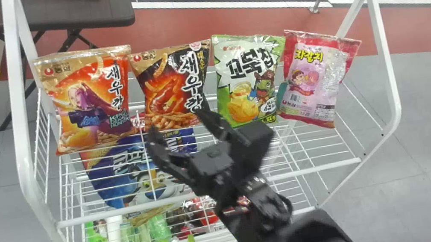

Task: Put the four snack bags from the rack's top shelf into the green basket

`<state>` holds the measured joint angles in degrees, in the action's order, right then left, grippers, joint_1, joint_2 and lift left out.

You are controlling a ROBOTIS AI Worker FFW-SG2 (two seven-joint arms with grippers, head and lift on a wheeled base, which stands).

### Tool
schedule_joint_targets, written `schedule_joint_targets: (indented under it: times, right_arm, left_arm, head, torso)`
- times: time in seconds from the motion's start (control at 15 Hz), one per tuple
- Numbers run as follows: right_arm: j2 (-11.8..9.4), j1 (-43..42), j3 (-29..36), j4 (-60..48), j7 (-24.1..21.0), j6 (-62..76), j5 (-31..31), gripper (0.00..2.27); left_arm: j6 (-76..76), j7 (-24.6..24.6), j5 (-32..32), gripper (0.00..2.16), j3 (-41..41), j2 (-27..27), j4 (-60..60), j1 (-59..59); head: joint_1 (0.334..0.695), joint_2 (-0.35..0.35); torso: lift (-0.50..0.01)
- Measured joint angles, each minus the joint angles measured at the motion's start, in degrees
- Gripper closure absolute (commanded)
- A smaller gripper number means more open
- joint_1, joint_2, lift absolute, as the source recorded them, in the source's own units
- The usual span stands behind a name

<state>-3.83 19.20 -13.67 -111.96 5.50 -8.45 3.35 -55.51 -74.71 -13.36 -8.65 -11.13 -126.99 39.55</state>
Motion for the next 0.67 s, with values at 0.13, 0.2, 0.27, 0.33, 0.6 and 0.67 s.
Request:
schedule_joint_targets:
  times: [0.13, 0.2, 0.27, 0.33, 0.6, 0.67]
  right_arm:
    - [0.73, -5.95, -3.21, 5.35, 0.51, -1.41, 0.16, 0.14]
    - [1.58, -8.15, -4.12, 7.67, 1.32, -1.61, 0.17, 0.14]
    - [2.39, -9.63, -4.49, 9.37, 2.1, -1.71, 0.22, 0.14]
    - [3.14, -11.29, -4.79, 11.31, 3.33, -1.9, 0.42, 0.15]
    - [3.73, -17.33, -6.29, 16.66, 5.94, -4.89, 0.72, 0.32]
    - [3.74, -18.41, -6.69, 17.3, 5.94, -5.84, 0.54, 0.7]
  left_arm:
    - [0.01, 0.05, -0.17, 2.1, -0.14, -0.46, -0.09, -0.05]
    - [0.01, 0.08, -0.5, 2.1, -0.26, -0.93, -0.1, -0.26]
    - [0.01, 0.16, -0.93, 2.1, -0.43, -1.45, -0.09, -0.58]
    - [0.01, 0.18, -1.45, 2.1, -0.57, -1.97, -0.04, -0.85]
    - [0.11, 0.22, -2.78, 2.1, -0.67, -2.85, 0.3, -1.16]
    - [0.16, 0.19, -2.91, 2.1, -0.67, -2.91, 0.34, -1.22]
  head:
    - [0.695, -0.135]
    - [0.695, -0.108]
    - [0.695, -0.062]
    - [0.695, -0.043]
    - [0.695, 0.015]
    - [0.695, 0.022]
  torso:
    - [0.0]
    - [0.0]
    - [0.0]
    - [0.0]
    - [0.0]
    - [0.0]
